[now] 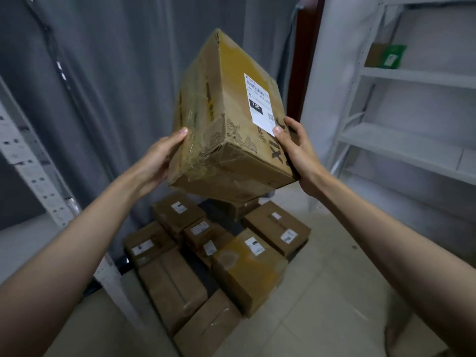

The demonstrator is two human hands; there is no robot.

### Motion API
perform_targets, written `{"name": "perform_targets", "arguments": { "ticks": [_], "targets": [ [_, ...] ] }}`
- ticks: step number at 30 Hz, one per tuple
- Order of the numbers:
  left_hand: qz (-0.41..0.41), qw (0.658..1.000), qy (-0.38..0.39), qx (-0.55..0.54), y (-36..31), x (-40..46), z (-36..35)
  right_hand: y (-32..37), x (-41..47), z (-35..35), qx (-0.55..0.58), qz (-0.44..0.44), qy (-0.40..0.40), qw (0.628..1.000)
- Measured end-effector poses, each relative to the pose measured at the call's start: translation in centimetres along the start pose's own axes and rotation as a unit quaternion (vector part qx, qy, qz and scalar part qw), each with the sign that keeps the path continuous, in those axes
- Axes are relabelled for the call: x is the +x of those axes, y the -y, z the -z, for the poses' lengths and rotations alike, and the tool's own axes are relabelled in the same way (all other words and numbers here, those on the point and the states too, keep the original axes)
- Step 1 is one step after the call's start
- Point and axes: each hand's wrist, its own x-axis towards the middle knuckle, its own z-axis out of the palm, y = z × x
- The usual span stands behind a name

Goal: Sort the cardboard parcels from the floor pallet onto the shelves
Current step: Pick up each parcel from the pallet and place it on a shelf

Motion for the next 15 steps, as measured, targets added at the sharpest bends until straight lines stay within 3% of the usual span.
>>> {"name": "perform_targets", "arguments": {
  "ticks": [7,15],
  "targets": [
    [0.009,0.999,-0.011,-0.031,0.4,9.7,-7.2,-2.7,5.8,7.2,0.013,-0.014,-0.039,0.999],
    [0.001,1.000,0.012,-0.016,3.8,22.0,-9.9,-8.8,15.4,11.3,-0.001,-0.037,-0.055,0.998]
  ]
}}
